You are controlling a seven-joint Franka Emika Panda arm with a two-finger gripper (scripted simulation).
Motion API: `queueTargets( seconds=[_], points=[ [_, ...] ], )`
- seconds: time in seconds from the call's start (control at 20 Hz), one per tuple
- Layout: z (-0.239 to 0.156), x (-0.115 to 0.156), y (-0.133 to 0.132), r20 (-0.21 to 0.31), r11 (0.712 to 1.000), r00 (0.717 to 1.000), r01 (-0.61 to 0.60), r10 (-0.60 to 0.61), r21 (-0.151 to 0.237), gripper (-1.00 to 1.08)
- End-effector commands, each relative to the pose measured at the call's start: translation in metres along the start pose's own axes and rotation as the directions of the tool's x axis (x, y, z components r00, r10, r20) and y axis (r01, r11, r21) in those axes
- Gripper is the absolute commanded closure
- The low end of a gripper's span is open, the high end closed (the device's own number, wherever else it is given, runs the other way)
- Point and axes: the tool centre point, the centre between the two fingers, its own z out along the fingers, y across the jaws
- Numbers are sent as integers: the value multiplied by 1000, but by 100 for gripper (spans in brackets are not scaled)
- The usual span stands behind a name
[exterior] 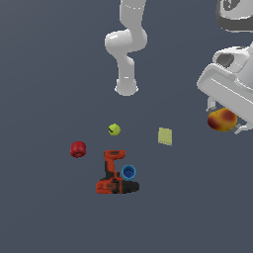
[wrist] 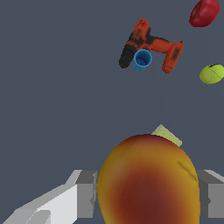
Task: Pick up a designated object from a clutter of objects.
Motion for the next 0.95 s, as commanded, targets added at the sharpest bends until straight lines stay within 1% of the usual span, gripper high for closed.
queueTargets(
  seconds=[0.0,0.2,0.4,0.65,0.9],
  points=[
    [-26,-2,2,0,1000,1000,1,-1,0,108],
    [-55,-3,4,0,1000,1000,1,-1,0,108],
    [-75,-5,4,0,1000,1000,2,-2,0,108],
    [-89,-6,4,0,1000,1000,2,-2,0,108],
    [-93,-6,4,0,1000,1000,2,-2,0,108]
  ],
)
